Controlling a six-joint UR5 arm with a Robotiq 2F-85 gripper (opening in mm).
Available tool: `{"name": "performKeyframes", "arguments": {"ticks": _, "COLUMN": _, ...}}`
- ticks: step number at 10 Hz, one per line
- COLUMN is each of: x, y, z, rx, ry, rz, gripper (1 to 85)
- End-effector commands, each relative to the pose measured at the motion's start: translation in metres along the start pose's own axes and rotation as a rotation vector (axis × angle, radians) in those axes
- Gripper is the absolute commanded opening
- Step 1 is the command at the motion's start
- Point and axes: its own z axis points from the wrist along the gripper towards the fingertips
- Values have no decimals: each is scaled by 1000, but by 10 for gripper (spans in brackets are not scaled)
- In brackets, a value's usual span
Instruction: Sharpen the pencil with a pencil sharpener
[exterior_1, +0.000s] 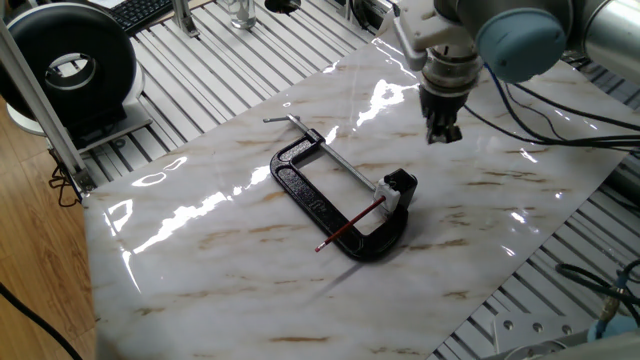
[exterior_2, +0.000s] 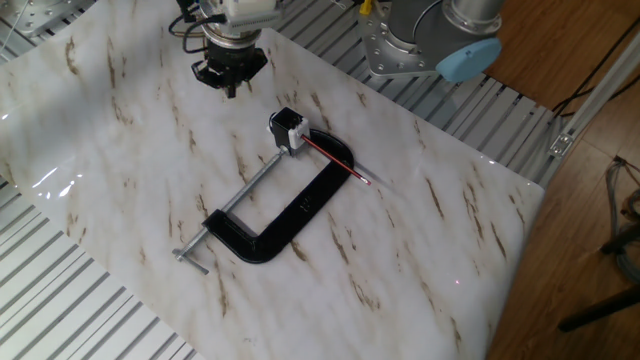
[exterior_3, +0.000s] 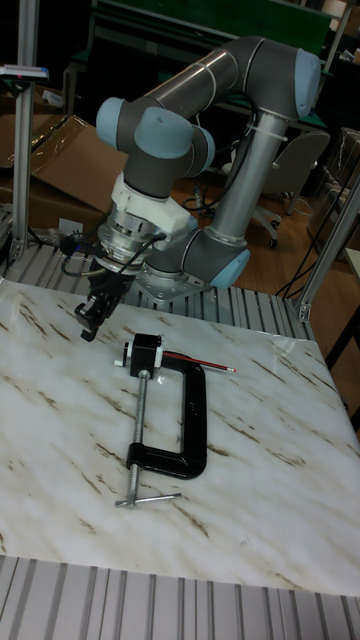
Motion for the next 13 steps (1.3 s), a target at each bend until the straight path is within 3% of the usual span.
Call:
{"name": "performKeyframes", "arguments": {"ticks": 1, "x": -36, "y": 1, "z": -1, "rx": -12, "ry": -155, "rz": -53, "gripper": 250}}
{"name": "performKeyframes", "arguments": {"ticks": 2, "x": -37, "y": 1, "z": 0, "rx": -12, "ry": -164, "rz": -85, "gripper": 333}}
{"name": "performKeyframes", "arguments": {"ticks": 4, "x": -34, "y": -4, "z": 3, "rx": 0, "ry": -150, "rz": -121, "gripper": 377}}
{"name": "performKeyframes", "arguments": {"ticks": 6, "x": -36, "y": -4, "z": 3, "rx": 3, "ry": -171, "rz": -134, "gripper": 377}}
{"name": "performKeyframes", "arguments": {"ticks": 8, "x": -30, "y": -9, "z": 4, "rx": 21, "ry": -145, "rz": -133, "gripper": 367}}
{"name": "performKeyframes", "arguments": {"ticks": 13, "x": -45, "y": -3, "z": 1, "rx": 1, "ry": -206, "rz": -141, "gripper": 410}}
